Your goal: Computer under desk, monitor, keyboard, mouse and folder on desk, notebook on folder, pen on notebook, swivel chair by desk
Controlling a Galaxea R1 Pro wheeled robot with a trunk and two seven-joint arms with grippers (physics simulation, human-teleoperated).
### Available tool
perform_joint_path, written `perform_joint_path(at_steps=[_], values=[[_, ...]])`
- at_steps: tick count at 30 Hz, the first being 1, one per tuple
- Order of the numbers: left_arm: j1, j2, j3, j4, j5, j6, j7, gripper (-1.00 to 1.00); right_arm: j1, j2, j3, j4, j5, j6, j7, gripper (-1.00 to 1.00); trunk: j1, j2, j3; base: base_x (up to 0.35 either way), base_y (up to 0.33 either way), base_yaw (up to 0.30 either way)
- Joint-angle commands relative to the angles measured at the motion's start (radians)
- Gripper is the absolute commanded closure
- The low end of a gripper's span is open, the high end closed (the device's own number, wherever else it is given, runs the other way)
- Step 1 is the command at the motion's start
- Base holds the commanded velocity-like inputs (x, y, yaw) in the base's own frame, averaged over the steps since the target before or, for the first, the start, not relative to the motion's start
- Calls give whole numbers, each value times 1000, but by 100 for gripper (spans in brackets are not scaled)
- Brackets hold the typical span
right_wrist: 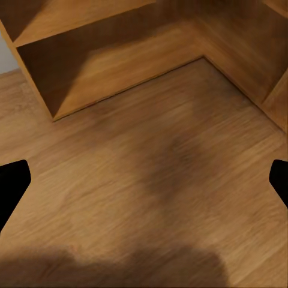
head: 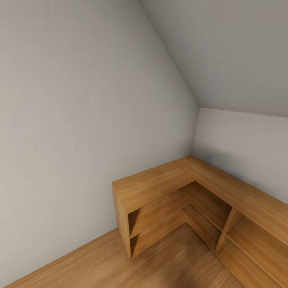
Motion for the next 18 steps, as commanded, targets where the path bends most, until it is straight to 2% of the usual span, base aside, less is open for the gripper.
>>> perform_joint_path(at_steps=[1,8,18], values=[[0,0,-9,-1,3,-2,7,-100,-1,0,8,2,-2,-3,-7,-100,1,-2,-2,216,4,-85],[0,0,-8,-1,4,-2,7,-100,-1,-1,7,2,-2,-3,-6,-100,1,-2,-2,69,1,-205],[0,0,-8,-1,4,-2,7,-100,-1,-1,6,2,-3,-2,-6,-100,1,-2,-2,6,0,-270]])
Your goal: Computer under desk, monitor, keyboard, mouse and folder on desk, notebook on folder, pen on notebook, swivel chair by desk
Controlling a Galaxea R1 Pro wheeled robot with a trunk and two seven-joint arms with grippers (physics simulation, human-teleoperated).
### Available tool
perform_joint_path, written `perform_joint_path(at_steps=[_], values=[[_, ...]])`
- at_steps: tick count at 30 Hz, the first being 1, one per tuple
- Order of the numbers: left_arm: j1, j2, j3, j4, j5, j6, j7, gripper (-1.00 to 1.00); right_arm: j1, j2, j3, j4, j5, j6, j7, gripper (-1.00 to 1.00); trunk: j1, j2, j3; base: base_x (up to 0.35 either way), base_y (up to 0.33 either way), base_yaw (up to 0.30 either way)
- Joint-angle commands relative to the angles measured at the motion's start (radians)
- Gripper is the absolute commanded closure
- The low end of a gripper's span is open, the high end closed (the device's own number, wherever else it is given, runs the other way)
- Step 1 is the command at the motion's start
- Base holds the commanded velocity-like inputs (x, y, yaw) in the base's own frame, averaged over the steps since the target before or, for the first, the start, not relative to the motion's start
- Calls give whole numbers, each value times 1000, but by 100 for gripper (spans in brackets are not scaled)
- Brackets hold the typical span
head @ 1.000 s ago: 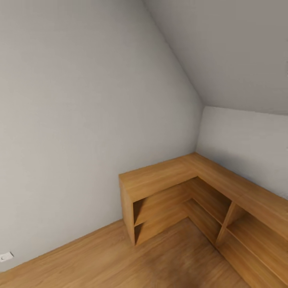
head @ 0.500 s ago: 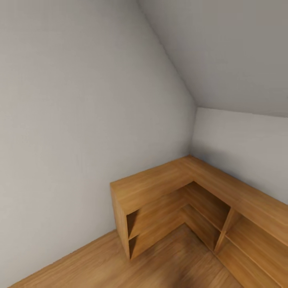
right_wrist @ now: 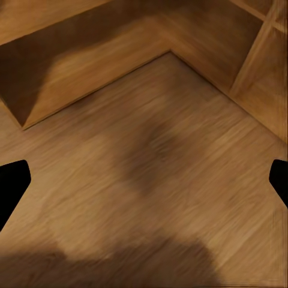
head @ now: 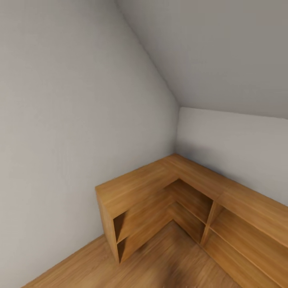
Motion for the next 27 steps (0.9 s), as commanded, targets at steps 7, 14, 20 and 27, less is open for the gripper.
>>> perform_joint_path(at_steps=[7,14,20,27], values=[[0,0,-9,0,3,-2,7,-100,-1,1,8,2,-3,-1,-7,-100,1,-2,-2,0,0,-296],[0,1,-9,0,4,-1,7,-100,-1,1,7,2,-3,23,-7,-100,1,-2,-2,42,0,-300],[0,1,-9,0,4,0,7,-100,-1,1,7,1,-5,39,-7,-100,1,-2,-2,25,0,-300],[0,1,-9,0,4,-1,7,-100,-1,1,7,0,-6,41,-7,-100,1,-2,-2,3,0,-300]])
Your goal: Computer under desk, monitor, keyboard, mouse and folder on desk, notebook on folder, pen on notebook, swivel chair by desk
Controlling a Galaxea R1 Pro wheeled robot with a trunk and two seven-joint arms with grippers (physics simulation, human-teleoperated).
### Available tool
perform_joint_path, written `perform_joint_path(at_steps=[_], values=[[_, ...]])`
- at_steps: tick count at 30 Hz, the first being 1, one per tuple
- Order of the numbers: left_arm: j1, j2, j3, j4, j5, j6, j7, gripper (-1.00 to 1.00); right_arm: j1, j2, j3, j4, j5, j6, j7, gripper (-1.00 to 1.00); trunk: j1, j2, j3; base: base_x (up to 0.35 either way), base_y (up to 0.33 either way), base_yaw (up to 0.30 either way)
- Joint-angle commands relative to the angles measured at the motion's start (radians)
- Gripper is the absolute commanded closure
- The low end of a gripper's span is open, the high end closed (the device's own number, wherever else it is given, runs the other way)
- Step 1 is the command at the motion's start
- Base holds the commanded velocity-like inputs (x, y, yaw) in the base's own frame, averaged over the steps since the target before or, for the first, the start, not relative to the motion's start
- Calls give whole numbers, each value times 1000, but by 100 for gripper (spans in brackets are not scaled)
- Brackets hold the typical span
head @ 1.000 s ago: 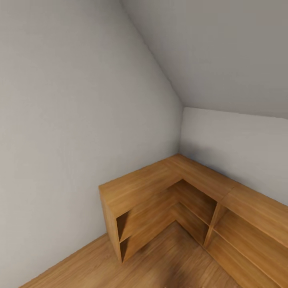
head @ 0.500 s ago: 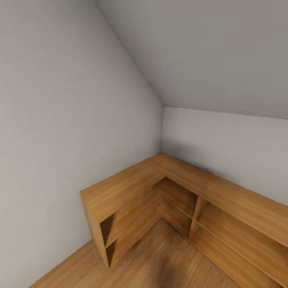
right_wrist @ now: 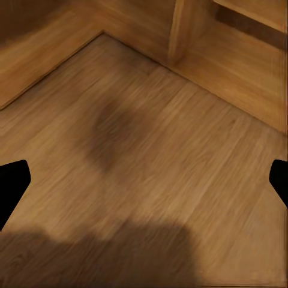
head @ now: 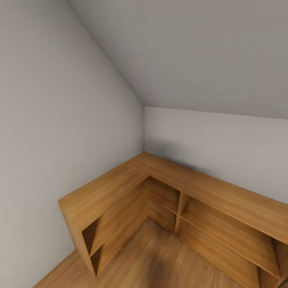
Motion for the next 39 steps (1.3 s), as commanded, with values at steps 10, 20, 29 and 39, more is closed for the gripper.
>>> perform_joint_path(at_steps=[10,20,29,39], values=[[0,0,-9,0,3,-2,7,-100,-1,2,6,1,-9,-1,-9,-100,1,-2,-5,12,0,-297],[0,-1,-9,0,3,-3,7,-100,-1,2,4,-1,-9,-1,-10,-100,1,-2,-11,280,0,-287],[0,-1,-9,0,3,-3,7,-100,-1,2,4,-3,-10,-1,-11,-100,1,-2,-16,321,0,-287],[0,-1,-9,0,3,-3,7,-100,-1,1,4,-4,-10,-1,-11,-100,1,-2,-23,322,0,-287]])
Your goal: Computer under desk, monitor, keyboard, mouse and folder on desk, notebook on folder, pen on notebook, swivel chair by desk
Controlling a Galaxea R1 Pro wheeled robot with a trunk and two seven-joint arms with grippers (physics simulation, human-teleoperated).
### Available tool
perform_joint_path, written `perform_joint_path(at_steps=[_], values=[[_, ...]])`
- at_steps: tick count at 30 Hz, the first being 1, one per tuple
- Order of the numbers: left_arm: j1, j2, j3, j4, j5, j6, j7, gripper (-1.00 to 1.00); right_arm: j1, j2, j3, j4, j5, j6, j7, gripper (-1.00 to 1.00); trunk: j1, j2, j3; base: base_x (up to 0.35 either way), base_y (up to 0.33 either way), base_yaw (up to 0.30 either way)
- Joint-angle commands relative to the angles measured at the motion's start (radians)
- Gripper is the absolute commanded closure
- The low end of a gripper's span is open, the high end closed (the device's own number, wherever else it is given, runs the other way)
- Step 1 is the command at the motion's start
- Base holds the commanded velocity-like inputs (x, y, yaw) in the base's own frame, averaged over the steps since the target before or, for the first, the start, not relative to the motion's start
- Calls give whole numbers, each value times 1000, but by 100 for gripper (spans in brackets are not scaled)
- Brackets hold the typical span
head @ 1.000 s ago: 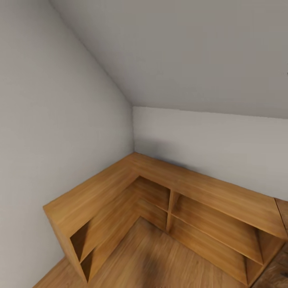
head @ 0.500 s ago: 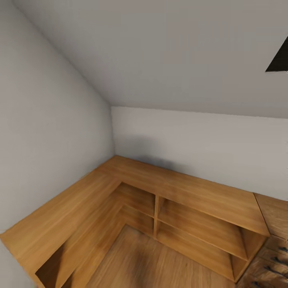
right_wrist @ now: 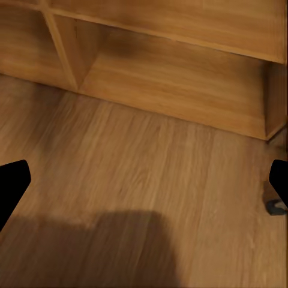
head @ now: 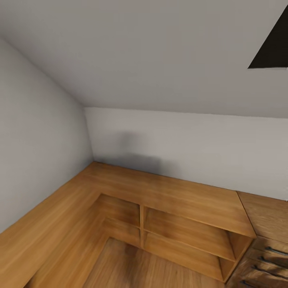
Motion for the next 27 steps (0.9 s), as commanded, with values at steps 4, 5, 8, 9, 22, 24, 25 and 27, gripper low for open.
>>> perform_joint_path(at_steps=[4,5,8,9,22,24,25,27], values=[[0,0,-9,0,3,-2,7,-100,-1,1,9,1,-3,-2,-6,-100,1,-2,-5,326,0,-287],[0,0,-9,0,3,-2,7,-100,-1,1,9,1,-3,-2,-6,-100,1,-2,-5,306,0,-287],[0,1,-9,0,5,-2,7,-100,-1,1,8,1,-3,-2,-6,-100,1,-2,-7,175,0,-287],[0,1,-9,0,6,-2,7,-100,-1,1,9,1,-3,-2,-6,-100,1,-2,-8,75,0,-287],[0,0,-9,0,6,-2,7,-100,-1,0,8,1,-3,-3,-6,-100,1,-2,-16,13,13,-287],[0,0,-9,0,5,-2,7,-100,-1,0,9,1,-3,-3,-6,-100,1,-2,-17,112,159,-287],[0,0,-9,0,4,-2,7,-100,-1,0,9,1,-3,-3,-5,-100,1,-2,-17,149,189,-287],[0,0,-9,0,4,-2,7,-100,-1,0,9,1,-3,-3,-5,-100,1,-2,-18,176,209,-287]])
